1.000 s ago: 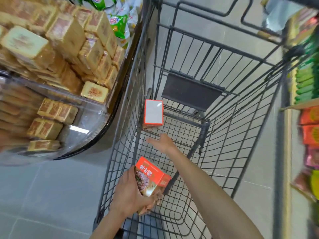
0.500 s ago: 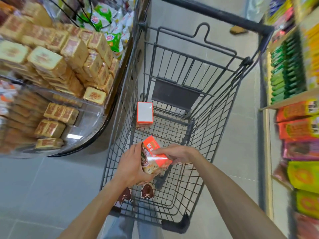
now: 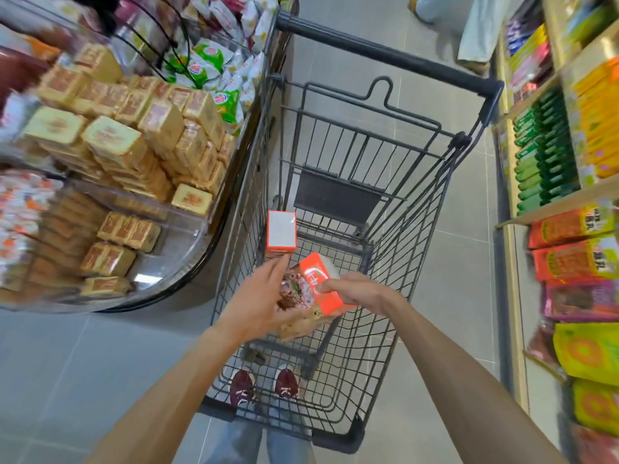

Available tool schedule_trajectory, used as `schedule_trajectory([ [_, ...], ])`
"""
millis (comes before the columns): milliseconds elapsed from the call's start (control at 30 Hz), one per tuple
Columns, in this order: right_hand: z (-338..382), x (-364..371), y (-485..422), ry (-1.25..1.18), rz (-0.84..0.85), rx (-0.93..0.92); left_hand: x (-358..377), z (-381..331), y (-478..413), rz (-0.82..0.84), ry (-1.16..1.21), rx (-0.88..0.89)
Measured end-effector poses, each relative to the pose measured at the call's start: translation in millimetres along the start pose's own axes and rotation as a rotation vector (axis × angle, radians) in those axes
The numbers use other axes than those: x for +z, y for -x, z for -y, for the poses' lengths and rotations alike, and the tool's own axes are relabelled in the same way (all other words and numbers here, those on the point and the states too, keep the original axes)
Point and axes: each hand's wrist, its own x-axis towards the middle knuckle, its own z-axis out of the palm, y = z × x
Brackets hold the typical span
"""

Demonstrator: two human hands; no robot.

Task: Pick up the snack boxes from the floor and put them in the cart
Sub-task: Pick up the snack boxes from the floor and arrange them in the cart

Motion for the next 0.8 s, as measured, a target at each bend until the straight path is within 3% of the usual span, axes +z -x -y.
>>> schedule_trajectory([
  [133, 3.0, -14.0, -8.9, -0.071, -0.227, 0.001, -34.4, 19.9, -9.0, -0.449, -0.125, -0.004],
  [200, 2.4, -17.2, -18.7, -0.105, -0.389, 0.024, -42.3, 33.8, -16.8, -0.548, -0.074, -0.107],
  [367, -1.1, -15.5, -85.5, -0.134, -0.657, 0.102, -23.1, 65.2, -42.5, -0.399, 0.253, -0.345],
  [800, 54.8, 29.8, -210.2, -0.165, -0.795, 0.237, 1.3, 84.7, -55.8, -0.461, 0.367, -0.355],
])
